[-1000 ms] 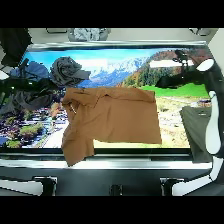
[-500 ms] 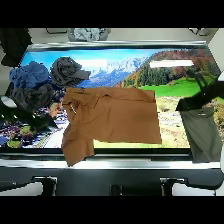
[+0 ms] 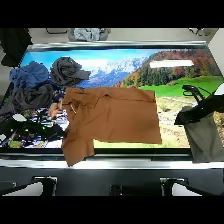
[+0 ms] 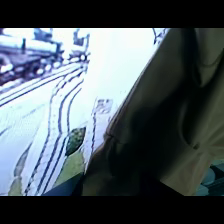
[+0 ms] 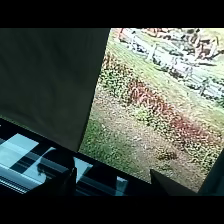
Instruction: Fold the shirts.
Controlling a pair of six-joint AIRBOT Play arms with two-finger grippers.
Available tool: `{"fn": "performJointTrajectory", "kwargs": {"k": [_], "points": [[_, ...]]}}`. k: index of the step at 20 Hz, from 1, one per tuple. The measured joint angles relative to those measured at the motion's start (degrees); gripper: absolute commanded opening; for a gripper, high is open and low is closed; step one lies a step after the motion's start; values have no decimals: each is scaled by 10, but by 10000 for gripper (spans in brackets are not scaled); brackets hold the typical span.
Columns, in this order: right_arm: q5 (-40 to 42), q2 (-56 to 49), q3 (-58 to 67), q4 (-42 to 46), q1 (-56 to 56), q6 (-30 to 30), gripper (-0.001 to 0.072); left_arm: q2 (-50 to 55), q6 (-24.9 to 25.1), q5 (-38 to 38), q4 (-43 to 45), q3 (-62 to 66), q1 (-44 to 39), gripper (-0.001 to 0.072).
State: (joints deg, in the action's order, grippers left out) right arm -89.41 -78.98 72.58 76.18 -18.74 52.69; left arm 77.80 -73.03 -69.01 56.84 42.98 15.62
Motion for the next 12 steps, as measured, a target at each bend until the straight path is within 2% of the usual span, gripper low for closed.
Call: {"fn": "performJointTrajectory", "kwargs": {"k": [5,7,8,9,10,11,12], "points": [[-2,3,-5,0,0,-2,534,0,9,41,-16,-3,-3,427],[-5,3,-5,0,0,-2,534,0,10,56,-16,-4,-3,310],[-5,3,-5,0,0,-2,534,2,11,63,-15,-4,-3,302],[-5,3,-5,0,0,-2,535,3,11,65,-16,-4,-3,210],[-5,3,-6,0,0,-2,540,5,11,70,-14,-4,-5,72],[-5,3,-7,0,0,-2,565,7,11,76,-12,-5,-7,27],[-6,4,-11,0,0,-2,565,8,12,77,-13,-5,-10,27]]}}
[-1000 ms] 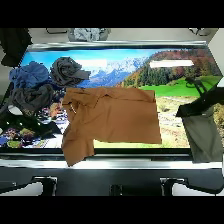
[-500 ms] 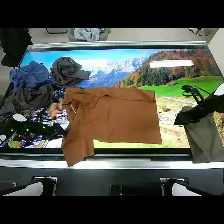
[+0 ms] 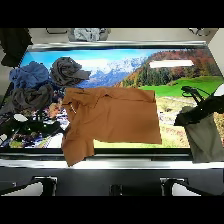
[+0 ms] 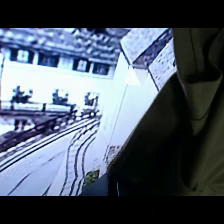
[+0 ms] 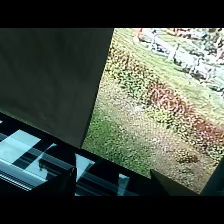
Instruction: Fold the shirts.
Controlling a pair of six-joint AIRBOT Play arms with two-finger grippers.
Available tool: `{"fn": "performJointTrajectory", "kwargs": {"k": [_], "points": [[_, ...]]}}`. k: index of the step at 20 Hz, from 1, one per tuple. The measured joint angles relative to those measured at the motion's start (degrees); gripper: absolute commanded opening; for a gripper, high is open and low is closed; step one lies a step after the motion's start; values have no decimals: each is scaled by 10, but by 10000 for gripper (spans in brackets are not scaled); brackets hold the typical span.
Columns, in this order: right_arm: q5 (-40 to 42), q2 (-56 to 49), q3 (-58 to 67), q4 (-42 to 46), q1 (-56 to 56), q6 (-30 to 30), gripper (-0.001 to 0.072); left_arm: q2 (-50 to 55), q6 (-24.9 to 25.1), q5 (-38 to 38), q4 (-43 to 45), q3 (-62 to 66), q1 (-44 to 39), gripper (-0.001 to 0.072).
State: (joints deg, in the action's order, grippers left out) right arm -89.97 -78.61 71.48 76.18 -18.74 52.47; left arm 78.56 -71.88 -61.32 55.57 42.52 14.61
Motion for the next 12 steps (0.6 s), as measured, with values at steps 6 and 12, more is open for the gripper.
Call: {"fn": "performJointTrajectory", "kwargs": {"k": [6,12], "points": [[21,0,-97,-24,0,2,574,0,0,-1,-6,0,-7,26],[96,-1,-197,-69,0,9,574,-20,0,-11,5,-2,-9,26]]}}
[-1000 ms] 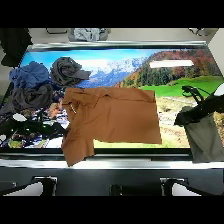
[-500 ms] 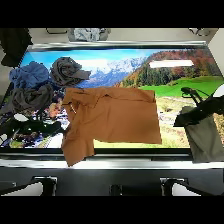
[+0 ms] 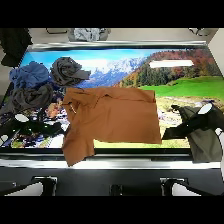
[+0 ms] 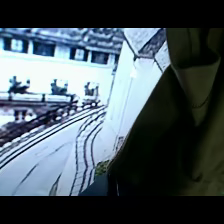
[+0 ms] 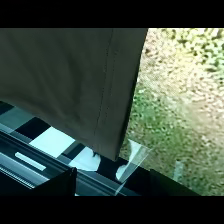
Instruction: Fold the shirts.
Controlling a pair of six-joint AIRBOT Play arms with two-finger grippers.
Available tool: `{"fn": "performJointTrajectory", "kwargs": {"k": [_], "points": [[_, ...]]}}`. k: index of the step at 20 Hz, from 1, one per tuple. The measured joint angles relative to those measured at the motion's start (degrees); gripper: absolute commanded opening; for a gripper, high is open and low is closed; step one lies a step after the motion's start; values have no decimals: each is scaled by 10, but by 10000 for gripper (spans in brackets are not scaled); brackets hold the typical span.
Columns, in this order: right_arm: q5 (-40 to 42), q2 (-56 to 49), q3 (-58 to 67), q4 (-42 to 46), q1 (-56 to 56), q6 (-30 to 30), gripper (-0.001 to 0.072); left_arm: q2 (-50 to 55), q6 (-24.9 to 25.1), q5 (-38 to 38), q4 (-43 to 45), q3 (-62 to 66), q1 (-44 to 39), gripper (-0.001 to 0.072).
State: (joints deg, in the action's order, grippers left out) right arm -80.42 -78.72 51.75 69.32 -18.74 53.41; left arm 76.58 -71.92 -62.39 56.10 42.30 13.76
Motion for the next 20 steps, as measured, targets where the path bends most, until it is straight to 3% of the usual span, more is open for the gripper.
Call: {"fn": "performJointTrajectory", "kwargs": {"k": [6,7,8,9,15,20], "points": [[54,-7,-42,-55,23,11,560,-38,0,-5,-10,2,1,26],[57,-9,-44,-61,34,17,512,-42,0,-6,-10,2,1,26],[72,-12,-46,-67,47,21,260,-47,0,-6,-11,2,1,26],[89,-15,-47,-65,57,26,53,-50,0,-7,-12,2,1,26],[99,3,12,-62,78,24,45,-87,0,-38,-12,54,5,24],[106,119,236,-47,82,-29,46,-202,-25,-38,-13,295,33,25]]}}
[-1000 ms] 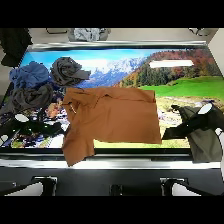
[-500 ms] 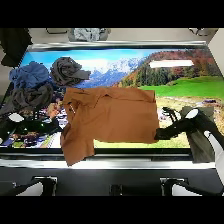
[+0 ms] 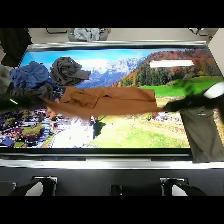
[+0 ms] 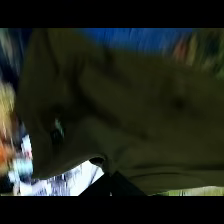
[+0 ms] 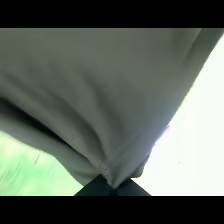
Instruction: Fold the shirts.
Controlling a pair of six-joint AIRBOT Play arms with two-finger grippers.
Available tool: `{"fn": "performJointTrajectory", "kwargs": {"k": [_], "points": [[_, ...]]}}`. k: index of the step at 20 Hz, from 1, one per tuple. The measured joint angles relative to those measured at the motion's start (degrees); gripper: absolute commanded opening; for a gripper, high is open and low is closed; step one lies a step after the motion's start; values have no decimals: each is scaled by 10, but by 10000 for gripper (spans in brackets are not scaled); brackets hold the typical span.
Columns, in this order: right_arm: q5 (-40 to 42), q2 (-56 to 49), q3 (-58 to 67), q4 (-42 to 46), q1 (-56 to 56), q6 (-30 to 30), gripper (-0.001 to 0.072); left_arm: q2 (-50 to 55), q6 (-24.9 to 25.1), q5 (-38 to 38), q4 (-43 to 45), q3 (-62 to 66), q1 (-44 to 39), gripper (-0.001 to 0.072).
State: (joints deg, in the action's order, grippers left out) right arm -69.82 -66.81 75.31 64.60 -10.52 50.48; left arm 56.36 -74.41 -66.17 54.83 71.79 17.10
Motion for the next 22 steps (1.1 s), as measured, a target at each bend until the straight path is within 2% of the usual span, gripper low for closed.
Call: {"fn": "performJointTrajectory", "kwargs": {"k": [5,9,14,17,22], "points": [[125,143,253,85,1,-10,46,-101,-43,79,12,290,42,25],[140,218,338,128,0,-3,46,-150,-87,103,26,389,50,25],[90,246,363,152,0,8,46,-162,-105,97,31,420,53,25],[44,235,367,162,0,19,46,-148,-109,68,31,424,53,25],[-143,109,360,165,1,28,45,-55,-98,-46,21,406,50,25]]}}
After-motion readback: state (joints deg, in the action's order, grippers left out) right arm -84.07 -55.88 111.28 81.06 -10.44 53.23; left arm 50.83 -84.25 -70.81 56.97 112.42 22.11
